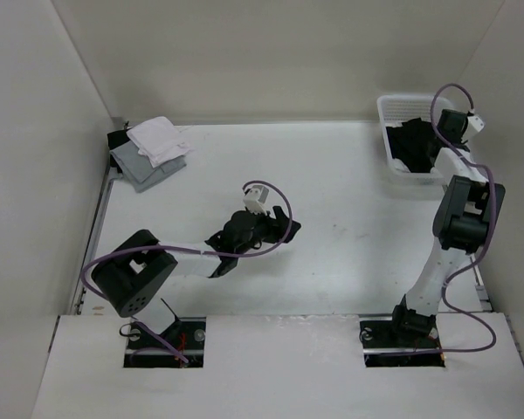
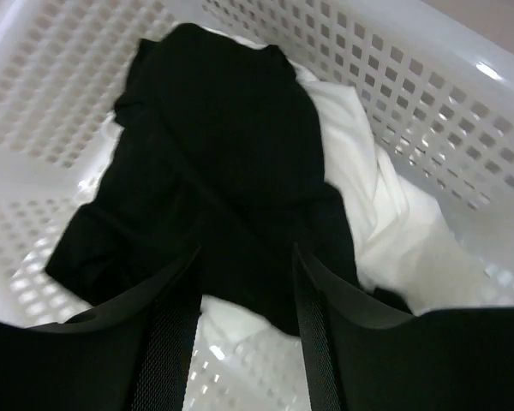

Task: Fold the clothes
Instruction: Grab the tank top from the pile

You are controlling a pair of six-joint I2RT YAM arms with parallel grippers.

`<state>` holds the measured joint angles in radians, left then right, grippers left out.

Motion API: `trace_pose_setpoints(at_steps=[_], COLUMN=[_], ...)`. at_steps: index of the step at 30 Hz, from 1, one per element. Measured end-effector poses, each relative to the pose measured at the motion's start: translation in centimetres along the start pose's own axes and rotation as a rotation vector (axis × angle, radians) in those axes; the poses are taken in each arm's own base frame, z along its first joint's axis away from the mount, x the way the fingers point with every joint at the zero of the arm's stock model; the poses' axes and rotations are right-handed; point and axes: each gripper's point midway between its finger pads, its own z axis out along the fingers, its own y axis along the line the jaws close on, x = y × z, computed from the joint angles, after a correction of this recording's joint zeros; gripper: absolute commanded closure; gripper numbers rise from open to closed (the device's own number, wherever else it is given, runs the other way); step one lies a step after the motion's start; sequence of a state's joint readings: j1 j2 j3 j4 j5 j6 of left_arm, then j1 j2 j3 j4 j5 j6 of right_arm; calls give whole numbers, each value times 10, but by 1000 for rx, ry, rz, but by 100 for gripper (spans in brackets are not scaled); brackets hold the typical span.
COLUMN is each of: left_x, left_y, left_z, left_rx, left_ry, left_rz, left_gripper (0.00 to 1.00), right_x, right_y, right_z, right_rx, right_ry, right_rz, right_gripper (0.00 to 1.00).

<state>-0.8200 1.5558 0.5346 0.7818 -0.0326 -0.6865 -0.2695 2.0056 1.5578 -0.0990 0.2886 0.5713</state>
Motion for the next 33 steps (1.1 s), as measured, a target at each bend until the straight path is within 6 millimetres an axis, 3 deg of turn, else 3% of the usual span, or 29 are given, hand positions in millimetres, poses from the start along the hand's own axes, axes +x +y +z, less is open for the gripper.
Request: trace_pose_setpoints(at_steps=[4,7,8,14,21,24,27,30,31,32,33], left_x=[1,1,1,1,2,2,1,-3,-4,-6,-7], left_y=[1,0,0,-2,0,0,-1,-2,-1,0,1], left_z=[-1,-1,-1,-1,0,0,0,1,1,1,1], left_rx=[2,5,8,17,18,20,26,29,28,28,26], left_ry=[0,2,0,3,8,6,2,-7,-11,-16,-19], left_rz=[-1,-1,-1,-2,-4,-4,-9,-18,-22,-27,-30], left_gripper=[29,29,28,29,29,29,29,29,29,29,29], right_x=[13,18,24,34,28,13,-55,-124,-152,-163,-180], right_y=[-14,-10,-7,1,17,21,55,88,104,110,123], right_z=[38,51,56,58,54,15,-45,-133,-177,-199,-238], right_rx=[18,-1,-15,-56,-136,-190,-332,-499,-584,-624,-700], right_ry=[80,108,127,167,145,111,-31,-197,-275,-309,-362], right_rz=[7,9,9,28,72,110,161,207,220,226,234], right_gripper=[50,52,68,100,100,100,100,100,100,100,100])
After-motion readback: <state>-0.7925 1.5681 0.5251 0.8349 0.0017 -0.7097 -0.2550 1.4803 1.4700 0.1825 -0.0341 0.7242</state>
